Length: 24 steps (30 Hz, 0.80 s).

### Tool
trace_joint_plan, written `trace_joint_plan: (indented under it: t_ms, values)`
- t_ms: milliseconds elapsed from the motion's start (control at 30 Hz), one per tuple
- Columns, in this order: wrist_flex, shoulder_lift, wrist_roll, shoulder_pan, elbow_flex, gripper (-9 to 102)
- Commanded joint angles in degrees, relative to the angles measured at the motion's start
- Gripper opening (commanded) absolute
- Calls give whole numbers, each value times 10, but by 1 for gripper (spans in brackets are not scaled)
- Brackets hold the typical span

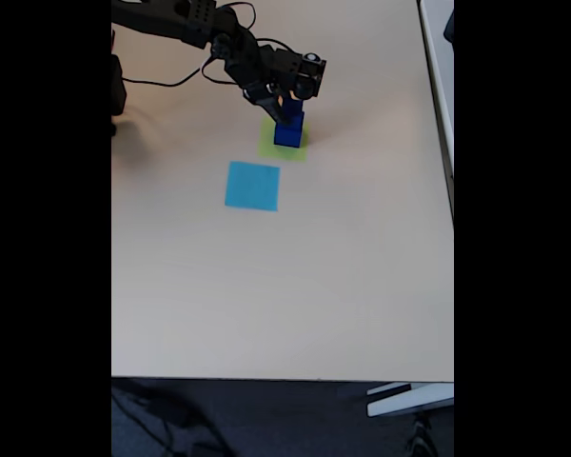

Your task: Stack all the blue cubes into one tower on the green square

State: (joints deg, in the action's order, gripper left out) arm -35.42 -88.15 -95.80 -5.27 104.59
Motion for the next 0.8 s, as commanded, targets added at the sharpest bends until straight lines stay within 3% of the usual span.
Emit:
trace_joint_plan:
  t_ms: [0,767]
  values:
    - [17,-10,0,4,-5,11]
    - [18,-9,-4,6,0,17]
